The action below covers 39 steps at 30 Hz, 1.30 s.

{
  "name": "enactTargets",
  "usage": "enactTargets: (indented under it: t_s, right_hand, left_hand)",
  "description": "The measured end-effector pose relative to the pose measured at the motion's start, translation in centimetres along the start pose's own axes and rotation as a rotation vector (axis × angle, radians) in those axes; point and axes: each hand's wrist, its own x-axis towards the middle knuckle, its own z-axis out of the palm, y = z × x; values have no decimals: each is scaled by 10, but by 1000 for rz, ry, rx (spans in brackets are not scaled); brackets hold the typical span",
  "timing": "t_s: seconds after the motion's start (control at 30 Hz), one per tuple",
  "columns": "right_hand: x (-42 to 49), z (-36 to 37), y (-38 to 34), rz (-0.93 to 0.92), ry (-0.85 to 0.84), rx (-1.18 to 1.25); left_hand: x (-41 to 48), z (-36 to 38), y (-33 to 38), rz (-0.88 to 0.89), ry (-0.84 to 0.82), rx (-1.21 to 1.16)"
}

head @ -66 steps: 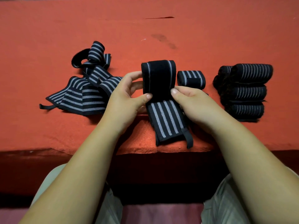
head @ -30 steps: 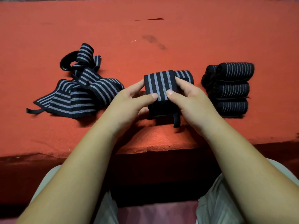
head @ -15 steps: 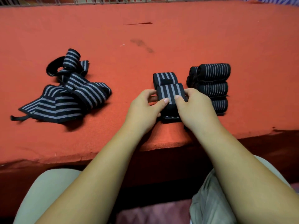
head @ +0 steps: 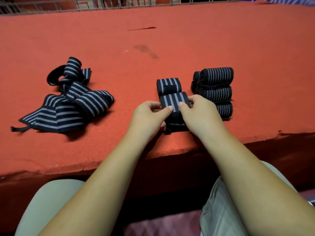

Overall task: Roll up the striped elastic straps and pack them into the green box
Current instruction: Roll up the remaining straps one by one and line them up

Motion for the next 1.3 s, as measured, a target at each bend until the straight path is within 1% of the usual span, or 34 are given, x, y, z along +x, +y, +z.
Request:
enactTargets:
  t_s: [0.17,0.23,0.43,0.5,0.57,0.67,0.8,0.9,0.97,1.07,1.17,1.23,1.3]
  right_hand:
    - [-2,1,1,2,-53,-62]
    - [-3,2,0,9,-49,-67]
    - [-11,-2,-10,-71,38,-58]
    - [-12,-5,-16,-121,85,-30]
    - [-13,-4,-23,-184,121,13]
    - [-15,5,-34,-286,132,59]
    - [-18,29,-51,-388,99,78]
    - [-21,48,-65,-431,36,119]
    - [-23,61,-76,-432,-17,171]
    - [-24,80,-95,-363,-133,221]
    - [-21,102,-109,-325,-247,200]
    - [-17,117,-116,-325,-317,185]
    - [-14,129,-121,-335,-379,167]
  left_hand:
    - [-7,-2,0,-60,-17,-44]
    - [-9,-1,0,-65,-8,-22]
    - [-13,-11,5,-59,-13,28]
    - [-14,-23,9,-33,8,100]
    - [-15,-40,12,6,55,177]
    - [-15,-69,13,71,162,246]
    - [-17,-113,10,202,377,425]
    - [-22,-144,4,212,524,584]
    - [-22,-158,-3,172,554,632]
    - [-23,-168,-11,53,555,487]
    - [-24,-175,-14,13,590,365]
    - [-22,-181,-17,6,502,240]
    - [-22,-186,-20,0,391,53]
